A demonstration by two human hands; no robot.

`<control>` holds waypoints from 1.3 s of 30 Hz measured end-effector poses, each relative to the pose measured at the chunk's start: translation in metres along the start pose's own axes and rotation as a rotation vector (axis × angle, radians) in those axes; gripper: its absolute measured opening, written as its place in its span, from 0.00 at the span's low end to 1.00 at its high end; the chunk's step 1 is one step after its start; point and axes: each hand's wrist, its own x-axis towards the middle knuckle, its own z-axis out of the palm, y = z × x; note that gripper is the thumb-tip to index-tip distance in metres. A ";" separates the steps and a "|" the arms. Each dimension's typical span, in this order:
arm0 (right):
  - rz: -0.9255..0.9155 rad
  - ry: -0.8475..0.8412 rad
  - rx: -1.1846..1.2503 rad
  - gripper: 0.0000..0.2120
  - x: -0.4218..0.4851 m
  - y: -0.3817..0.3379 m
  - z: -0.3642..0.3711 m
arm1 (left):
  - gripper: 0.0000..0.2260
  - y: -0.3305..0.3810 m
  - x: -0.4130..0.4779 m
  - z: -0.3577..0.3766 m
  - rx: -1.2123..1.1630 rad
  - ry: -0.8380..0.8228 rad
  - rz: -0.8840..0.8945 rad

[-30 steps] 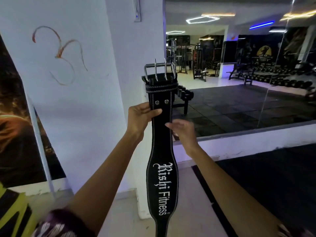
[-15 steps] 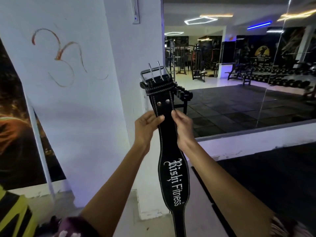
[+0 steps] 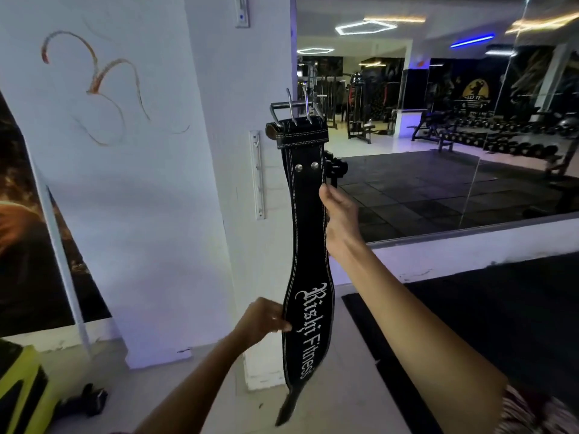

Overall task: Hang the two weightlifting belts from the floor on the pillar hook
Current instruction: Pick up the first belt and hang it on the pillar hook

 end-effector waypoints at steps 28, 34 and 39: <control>0.249 -0.466 -0.959 0.06 -0.054 0.115 -0.151 | 0.15 0.105 0.012 -0.050 -0.699 0.385 0.378; 0.087 -0.300 -0.287 0.26 -0.009 0.032 -0.048 | 0.15 0.096 0.013 -0.029 -0.661 0.332 0.371; 0.139 -0.091 -0.067 0.13 0.007 0.036 -0.018 | 0.13 0.063 0.011 -0.005 -0.686 0.322 0.295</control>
